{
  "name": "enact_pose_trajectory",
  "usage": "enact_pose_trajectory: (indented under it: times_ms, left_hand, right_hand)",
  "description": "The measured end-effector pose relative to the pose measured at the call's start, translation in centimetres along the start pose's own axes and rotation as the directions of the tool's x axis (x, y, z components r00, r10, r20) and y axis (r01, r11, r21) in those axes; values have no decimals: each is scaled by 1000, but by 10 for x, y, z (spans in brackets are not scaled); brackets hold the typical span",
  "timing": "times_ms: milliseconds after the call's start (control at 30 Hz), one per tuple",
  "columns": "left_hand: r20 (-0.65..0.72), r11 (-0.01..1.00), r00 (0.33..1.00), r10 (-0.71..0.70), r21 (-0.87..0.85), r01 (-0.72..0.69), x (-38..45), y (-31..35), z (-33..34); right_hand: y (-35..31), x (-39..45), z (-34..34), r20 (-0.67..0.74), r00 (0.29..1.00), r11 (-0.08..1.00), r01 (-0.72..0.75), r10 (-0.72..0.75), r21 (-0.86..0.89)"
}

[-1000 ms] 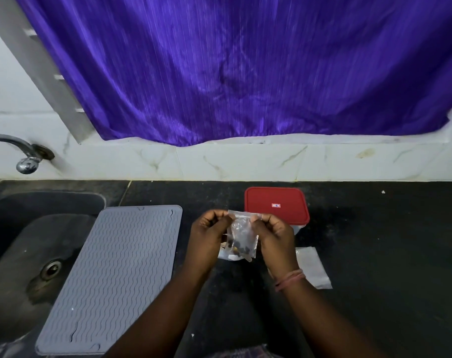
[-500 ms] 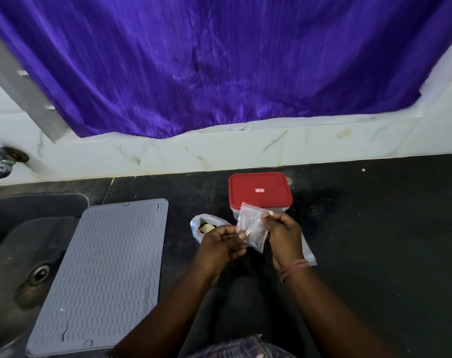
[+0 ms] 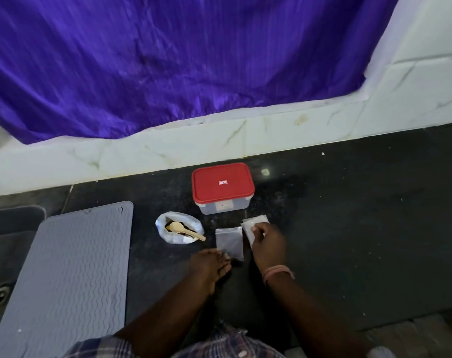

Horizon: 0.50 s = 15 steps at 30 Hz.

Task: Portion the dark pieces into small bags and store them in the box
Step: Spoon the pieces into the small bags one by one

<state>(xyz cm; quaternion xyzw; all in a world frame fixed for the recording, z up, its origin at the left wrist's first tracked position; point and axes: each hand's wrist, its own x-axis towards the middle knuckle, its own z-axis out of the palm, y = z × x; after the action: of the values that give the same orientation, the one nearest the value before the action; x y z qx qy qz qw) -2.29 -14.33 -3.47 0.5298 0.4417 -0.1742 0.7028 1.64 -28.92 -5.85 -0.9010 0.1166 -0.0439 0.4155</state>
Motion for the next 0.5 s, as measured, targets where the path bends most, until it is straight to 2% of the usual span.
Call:
enact_pose_trajectory:
  times_ms: [67,133,233,367,500]
  left_hand:
    - [-18,1000,999,31,5,-31,7,-5,6]
    - [-56,999,998,26,35,-24,6,-7,12]
    - [-48,999,998,30,16,-29,8,-6,21]
    - [21,997,998,-57,55,56,4,2,40]
    - [47,997,999,-19,69,16,1,3,57]
  right_hand:
    - [17,3,-7,151,979,936,179,-138,-303]
    - [34,1,-10,300,945,841,264,-129,-471]
    - [48,1,-14,294,949,841,251,-116,-479]
    - [53,21,-27,219,974,854,161,-57,-494]
    - [63,41,-34,204,976,872,167,-79,-460]
